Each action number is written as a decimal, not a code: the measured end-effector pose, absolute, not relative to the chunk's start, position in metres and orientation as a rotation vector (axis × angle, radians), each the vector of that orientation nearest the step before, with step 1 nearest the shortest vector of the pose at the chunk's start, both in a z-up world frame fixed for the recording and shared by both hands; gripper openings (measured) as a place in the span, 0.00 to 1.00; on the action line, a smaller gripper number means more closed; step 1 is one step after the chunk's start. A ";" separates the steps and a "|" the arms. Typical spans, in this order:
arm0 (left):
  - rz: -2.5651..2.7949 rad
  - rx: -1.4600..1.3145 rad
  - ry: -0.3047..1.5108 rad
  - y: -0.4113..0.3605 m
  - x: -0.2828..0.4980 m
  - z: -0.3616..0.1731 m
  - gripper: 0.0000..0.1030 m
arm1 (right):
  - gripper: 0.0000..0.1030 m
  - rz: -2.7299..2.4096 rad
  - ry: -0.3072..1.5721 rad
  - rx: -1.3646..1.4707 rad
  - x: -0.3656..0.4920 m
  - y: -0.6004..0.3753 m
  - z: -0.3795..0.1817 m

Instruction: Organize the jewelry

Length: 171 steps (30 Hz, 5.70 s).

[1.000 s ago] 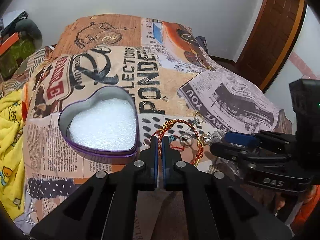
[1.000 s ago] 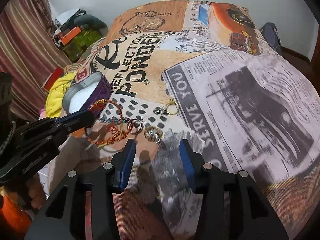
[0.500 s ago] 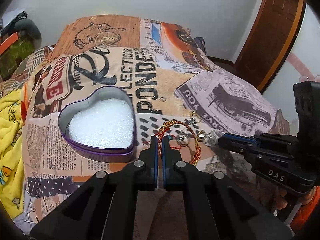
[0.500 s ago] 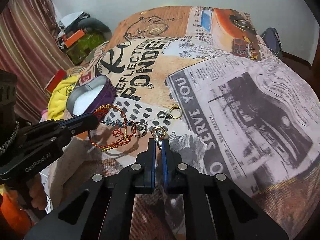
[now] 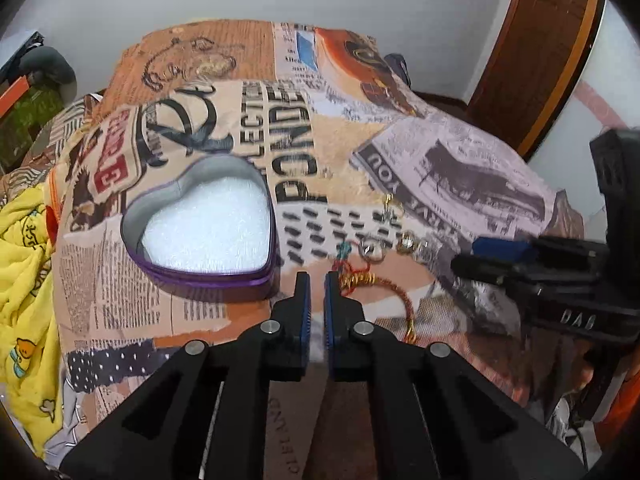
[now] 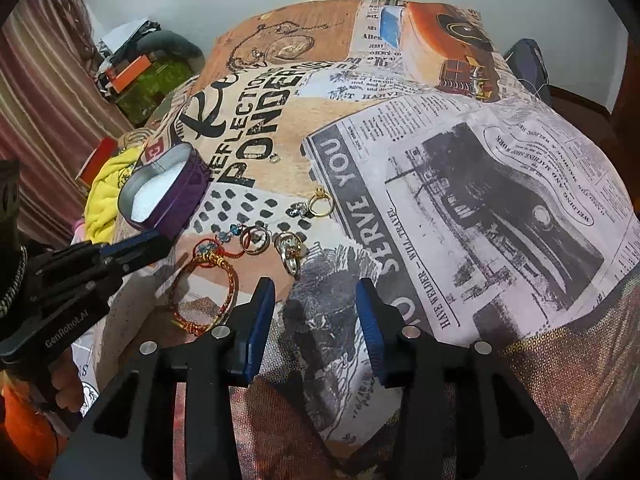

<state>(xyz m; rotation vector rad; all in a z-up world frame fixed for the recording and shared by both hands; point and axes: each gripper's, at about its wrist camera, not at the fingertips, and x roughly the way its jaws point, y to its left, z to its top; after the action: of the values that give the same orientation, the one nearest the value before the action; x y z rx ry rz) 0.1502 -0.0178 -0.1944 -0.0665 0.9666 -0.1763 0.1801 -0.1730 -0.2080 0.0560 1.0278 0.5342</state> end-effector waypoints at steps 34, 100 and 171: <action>-0.125 -0.141 0.860 0.045 0.116 -0.176 0.01 | 0.37 0.655 1.108 0.063 0.188 -0.098 -0.221; -0.142 -0.191 0.935 0.046 0.100 -0.192 0.01 | 0.07 0.600 0.957 -0.029 0.176 -0.099 -0.196; -0.020 -0.076 0.843 0.104 0.162 -0.158 0.29 | 0.25 0.731 0.933 -0.148 0.203 -0.006 -0.175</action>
<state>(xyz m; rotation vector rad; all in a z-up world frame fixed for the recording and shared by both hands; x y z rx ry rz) 0.1617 0.1044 -0.1576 -0.0756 0.8426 -0.0198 0.2027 -0.0065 -0.1746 -0.1482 0.9331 0.7308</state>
